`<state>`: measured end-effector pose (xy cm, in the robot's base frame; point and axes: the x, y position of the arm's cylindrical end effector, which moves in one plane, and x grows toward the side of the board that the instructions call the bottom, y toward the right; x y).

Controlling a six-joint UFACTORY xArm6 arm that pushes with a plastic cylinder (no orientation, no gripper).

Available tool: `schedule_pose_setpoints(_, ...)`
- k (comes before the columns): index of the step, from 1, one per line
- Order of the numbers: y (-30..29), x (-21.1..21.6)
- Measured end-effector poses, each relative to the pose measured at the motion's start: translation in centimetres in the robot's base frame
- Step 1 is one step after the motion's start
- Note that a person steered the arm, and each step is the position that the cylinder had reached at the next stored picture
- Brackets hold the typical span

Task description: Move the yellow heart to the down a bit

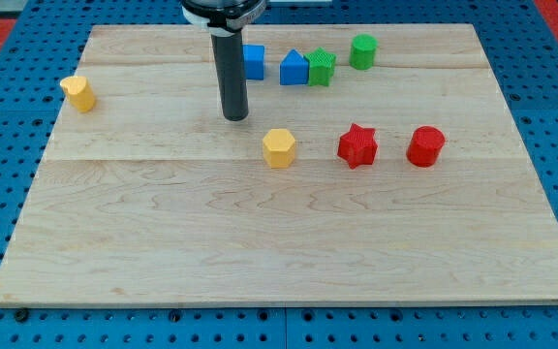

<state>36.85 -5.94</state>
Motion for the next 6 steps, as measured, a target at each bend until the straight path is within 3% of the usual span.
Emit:
schedule_pose_setpoints(1,-0.9,-0.7)
schedule_pose_setpoints(3,-11.6,-8.3)
schedule_pose_setpoints(4,-20.7,-8.3)
schedule_pose_setpoints(5,-23.6,-5.0)
schedule_pose_setpoints(6,-18.6,-0.2)
